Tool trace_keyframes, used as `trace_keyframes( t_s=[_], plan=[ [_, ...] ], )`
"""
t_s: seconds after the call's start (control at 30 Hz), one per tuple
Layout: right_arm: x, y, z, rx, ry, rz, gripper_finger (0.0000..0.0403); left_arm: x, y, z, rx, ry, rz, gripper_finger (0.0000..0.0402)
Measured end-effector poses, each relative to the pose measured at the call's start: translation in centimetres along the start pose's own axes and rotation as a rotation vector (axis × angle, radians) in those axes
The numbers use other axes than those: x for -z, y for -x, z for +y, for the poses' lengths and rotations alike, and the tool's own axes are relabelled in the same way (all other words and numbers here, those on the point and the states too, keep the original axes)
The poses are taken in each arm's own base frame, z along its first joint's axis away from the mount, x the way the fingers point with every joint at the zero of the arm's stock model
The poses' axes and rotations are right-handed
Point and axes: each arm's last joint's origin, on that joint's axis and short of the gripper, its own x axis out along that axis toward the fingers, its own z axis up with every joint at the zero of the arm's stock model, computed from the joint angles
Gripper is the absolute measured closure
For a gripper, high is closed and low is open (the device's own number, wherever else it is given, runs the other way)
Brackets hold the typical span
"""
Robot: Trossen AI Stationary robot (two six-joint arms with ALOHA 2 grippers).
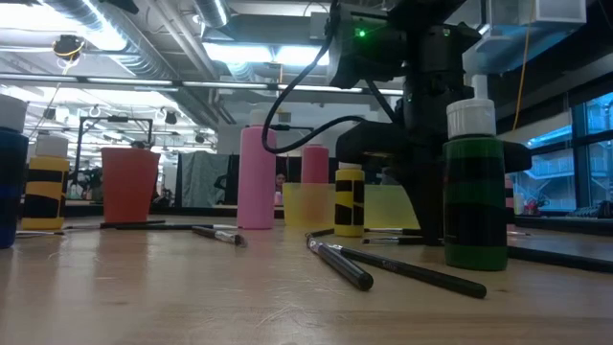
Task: Pick & Place Paint Supplies
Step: Put the silver paint brush into the orange cup
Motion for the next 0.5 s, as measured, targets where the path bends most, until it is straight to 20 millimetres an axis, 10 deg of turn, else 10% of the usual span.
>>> trace_keyframes(
  t_s=[0.5],
  plan=[
    [0.06,0.02,-0.04,0.003,-0.038,0.024,0.0391,0.01,0.0,0.0,0.0,-0.001,0.001,0.0256]
  ],
)
